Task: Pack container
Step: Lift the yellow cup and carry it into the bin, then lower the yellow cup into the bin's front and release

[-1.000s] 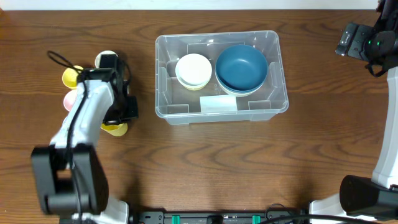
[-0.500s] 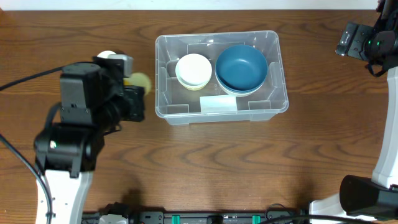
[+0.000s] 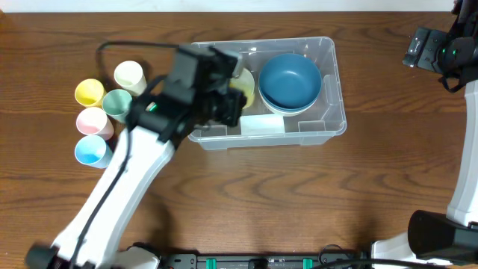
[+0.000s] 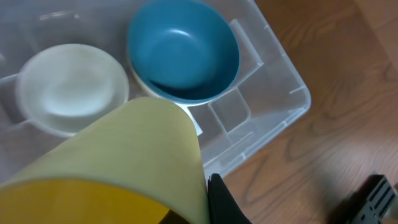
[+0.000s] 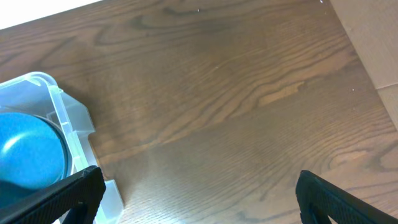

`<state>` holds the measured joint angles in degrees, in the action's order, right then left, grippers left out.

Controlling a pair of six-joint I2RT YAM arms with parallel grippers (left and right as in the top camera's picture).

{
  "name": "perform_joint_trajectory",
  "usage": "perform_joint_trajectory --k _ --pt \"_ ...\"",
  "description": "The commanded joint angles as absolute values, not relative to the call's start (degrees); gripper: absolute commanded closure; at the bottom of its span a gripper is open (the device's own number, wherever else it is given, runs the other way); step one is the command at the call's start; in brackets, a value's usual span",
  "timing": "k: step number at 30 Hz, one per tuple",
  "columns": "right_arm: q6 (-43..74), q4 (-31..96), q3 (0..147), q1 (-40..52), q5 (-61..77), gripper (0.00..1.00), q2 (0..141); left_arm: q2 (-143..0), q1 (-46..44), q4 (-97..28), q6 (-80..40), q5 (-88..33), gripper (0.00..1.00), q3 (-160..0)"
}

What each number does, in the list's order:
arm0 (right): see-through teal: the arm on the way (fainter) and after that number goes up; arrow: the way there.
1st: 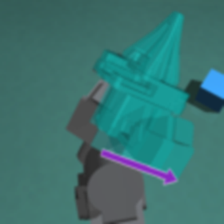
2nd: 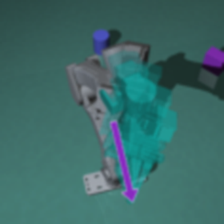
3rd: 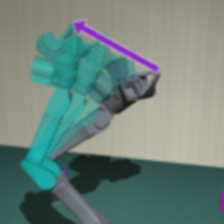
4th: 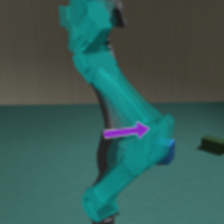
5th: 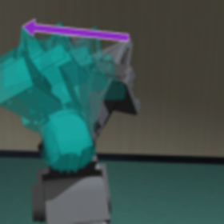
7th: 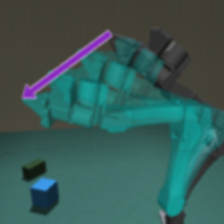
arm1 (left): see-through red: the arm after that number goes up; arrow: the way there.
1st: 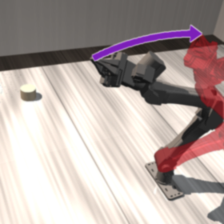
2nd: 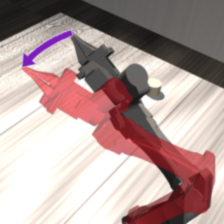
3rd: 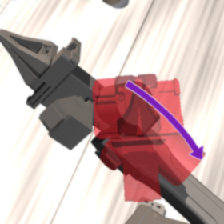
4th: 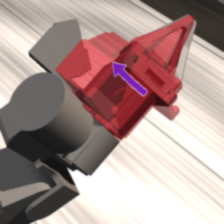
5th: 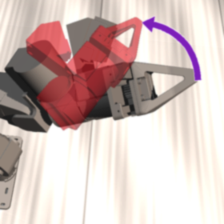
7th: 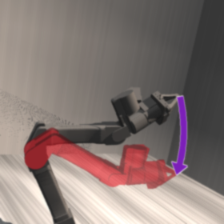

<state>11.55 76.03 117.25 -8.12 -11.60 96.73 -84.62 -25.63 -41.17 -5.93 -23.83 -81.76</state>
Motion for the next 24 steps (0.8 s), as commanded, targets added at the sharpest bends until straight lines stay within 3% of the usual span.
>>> perform_joint_trajectory --k 1,24 --pt "12.2 76.1 117.3 -8.2 -12.0 0.01 96.7 -89.7 -27.4 -40.8 -4.7 -24.3 0.94 -86.3" --pt "12.2 76.1 117.3 -8.2 -12.0 0.01 96.7 -109.3 -34.1 -39.4 -4.8 -23.1 0.94 -87.5"
